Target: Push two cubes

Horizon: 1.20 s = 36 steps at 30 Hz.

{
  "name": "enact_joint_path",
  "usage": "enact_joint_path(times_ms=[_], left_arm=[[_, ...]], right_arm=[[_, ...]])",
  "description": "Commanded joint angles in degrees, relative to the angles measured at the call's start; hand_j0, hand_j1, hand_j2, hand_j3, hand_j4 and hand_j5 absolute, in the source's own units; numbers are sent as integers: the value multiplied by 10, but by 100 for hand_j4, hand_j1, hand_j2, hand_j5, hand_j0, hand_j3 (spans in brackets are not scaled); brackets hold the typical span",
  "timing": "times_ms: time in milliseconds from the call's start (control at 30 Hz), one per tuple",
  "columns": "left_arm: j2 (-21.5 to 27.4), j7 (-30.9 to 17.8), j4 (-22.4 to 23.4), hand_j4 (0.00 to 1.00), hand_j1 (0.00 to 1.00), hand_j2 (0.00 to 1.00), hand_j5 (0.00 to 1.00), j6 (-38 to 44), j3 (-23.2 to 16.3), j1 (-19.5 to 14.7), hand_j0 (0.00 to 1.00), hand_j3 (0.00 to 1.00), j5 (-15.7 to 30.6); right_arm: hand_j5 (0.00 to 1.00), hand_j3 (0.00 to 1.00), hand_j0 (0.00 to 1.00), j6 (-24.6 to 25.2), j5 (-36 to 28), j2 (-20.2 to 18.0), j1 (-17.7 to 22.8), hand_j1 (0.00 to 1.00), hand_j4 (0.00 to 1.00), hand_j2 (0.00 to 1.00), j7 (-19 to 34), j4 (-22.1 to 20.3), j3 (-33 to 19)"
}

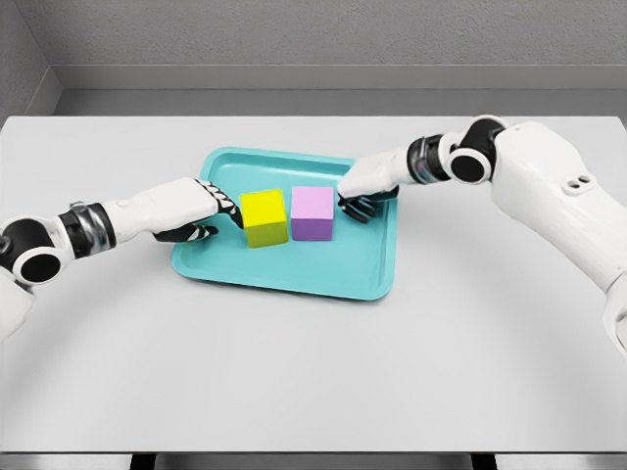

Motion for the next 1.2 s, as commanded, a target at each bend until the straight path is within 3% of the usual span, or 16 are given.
enact_joint_path(times_ms=[0, 567, 1167], left_arm=[[-2, -2, 4, 59, 59, 59, 59, -8, -4, 0, 59, 59, -23], [-22, -45, 4, 59, 59, 59, 59, -8, -5, -2, 59, 59, -24], [-12, -42, 4, 59, 59, 59, 59, -8, -2, 0, 59, 59, -21]], right_arm=[[12, 12, 12, 0, -1, 2, 0, 12, 12, 12, 0, -3, 3], [12, 12, 12, 2, -1, 9, -11, 12, 12, 12, 0, -1, 7], [12, 12, 12, 4, 14, 2, -12, 12, 12, 12, 0, 7, 6]])
